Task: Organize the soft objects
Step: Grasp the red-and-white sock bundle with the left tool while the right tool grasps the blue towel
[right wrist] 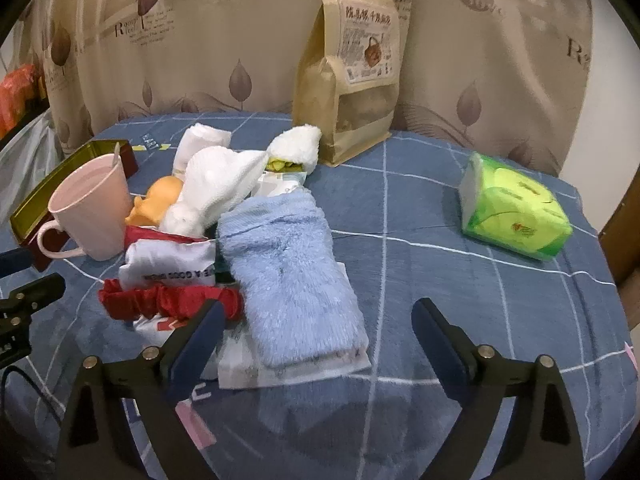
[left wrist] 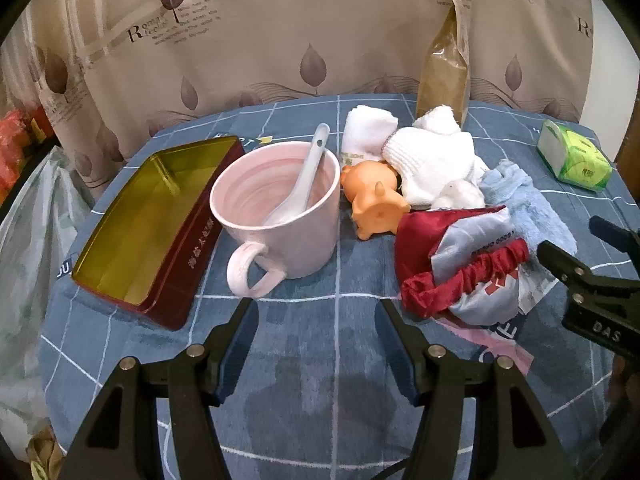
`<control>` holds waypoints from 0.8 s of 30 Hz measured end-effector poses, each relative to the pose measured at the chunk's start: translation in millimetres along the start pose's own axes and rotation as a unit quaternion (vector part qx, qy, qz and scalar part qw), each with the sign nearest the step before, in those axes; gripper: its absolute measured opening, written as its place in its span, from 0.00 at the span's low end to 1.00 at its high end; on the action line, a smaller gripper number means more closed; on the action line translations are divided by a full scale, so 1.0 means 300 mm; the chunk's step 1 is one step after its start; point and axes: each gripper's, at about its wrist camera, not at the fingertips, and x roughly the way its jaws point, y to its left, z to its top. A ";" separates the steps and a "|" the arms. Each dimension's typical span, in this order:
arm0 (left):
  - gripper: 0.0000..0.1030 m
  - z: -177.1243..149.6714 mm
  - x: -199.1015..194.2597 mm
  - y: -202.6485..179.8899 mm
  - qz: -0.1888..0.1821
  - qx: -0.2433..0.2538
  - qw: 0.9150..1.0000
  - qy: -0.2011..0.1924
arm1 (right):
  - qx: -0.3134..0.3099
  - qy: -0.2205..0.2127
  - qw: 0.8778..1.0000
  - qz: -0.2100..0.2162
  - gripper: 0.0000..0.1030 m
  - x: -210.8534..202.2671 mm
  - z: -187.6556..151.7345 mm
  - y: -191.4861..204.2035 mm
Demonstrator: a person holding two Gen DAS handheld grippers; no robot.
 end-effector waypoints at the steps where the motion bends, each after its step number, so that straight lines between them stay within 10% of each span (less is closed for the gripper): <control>1: 0.60 0.000 0.003 0.002 -0.002 0.000 1.000 0.000 | -0.002 0.003 1.000 0.001 0.89 0.013 0.005 0.000; 11: 0.60 0.008 0.058 -0.014 -0.020 0.017 1.000 0.009 | -0.038 0.020 0.999 0.009 0.82 0.118 0.067 0.030; 16: 0.60 0.015 0.082 -0.027 -0.022 0.024 0.999 0.015 | -0.049 0.026 0.998 0.032 0.48 0.143 0.076 0.044; 24: 0.60 0.031 0.079 -0.056 -0.046 0.033 0.998 0.009 | -0.012 0.020 0.998 0.051 0.32 0.091 0.098 -0.006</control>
